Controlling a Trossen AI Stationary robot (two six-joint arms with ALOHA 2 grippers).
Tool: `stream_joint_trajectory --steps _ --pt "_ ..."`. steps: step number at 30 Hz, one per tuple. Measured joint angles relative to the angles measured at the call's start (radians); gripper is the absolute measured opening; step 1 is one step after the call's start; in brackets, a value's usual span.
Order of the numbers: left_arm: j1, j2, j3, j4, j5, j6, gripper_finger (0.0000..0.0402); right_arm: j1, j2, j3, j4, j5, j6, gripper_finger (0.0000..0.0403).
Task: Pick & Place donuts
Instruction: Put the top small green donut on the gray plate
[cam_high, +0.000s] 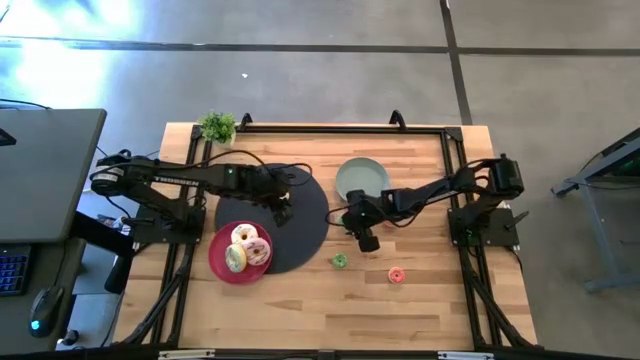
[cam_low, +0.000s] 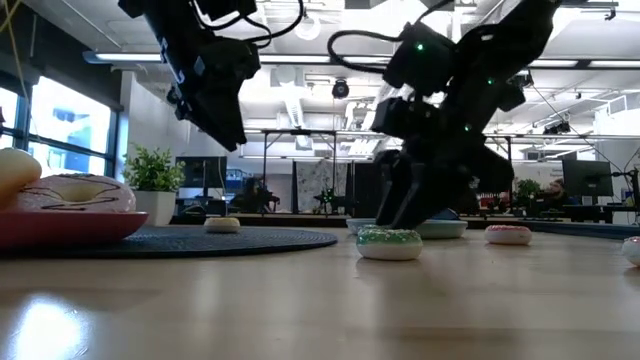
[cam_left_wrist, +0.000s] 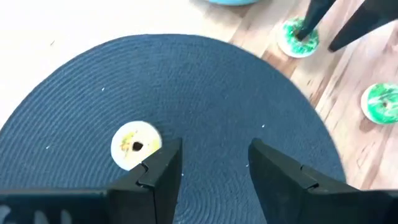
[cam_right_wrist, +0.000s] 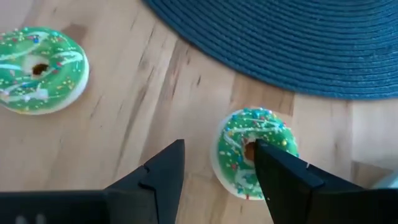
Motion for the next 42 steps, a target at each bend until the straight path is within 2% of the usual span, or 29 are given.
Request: stream_joint_trajectory --steps 4,7,12,17,19,24,27,30,34,36,39,42 --pt "0.0 0.0 0.0 0.021 0.002 0.016 0.0175 -0.002 0.03 0.001 0.016 0.053 -0.003 0.0174" --pt "-0.001 0.0 0.0 0.016 0.009 0.04 0.0175 -0.002 0.03 0.001 0.017 0.078 -0.026 0.0153" --pt "0.0 0.0 0.0 0.017 0.007 0.051 0.0175 -0.003 0.03 0.004 0.016 0.049 -0.02 0.0087" --pt "0.0 0.0 0.0 0.017 0.005 0.051 0.0175 -0.002 0.019 0.004 0.029 0.118 0.034 0.002" --pt "0.0 0.0 0.0 0.017 0.005 0.051 0.0175 -0.003 0.0 0.003 0.026 0.133 0.056 0.0008" --pt "0.0 0.0 0.0 0.019 -0.012 0.051 0.0175 -0.008 -0.105 0.003 0.001 0.174 0.072 0.003" --pt "0.0 0.0 0.0 0.019 -0.021 0.051 0.0175 -0.019 -0.184 0.003 -0.046 0.287 0.034 0.004" --pt "0.0 0.0 0.0 0.023 -0.02 0.051 0.0175 -0.075 -0.229 -0.005 -0.094 0.396 0.037 0.0034" --pt "-0.001 0.0 0.0 0.036 -0.011 0.038 0.0175 -0.2 -0.225 -0.062 -0.107 0.33 0.114 0.001" --pt "-0.001 0.0 0.0 0.038 -0.004 0.038 0.0175 -0.253 -0.222 -0.086 -0.108 0.337 0.142 0.0007" --pt "-0.001 0.0 0.0 0.037 0.001 0.037 0.0175 -0.319 -0.222 -0.109 -0.089 0.369 0.187 0.0015" --pt "-0.001 0.0 0.0 0.037 0.002 0.037 0.0175 -0.375 -0.222 -0.122 -0.076 0.314 0.221 0.0032"
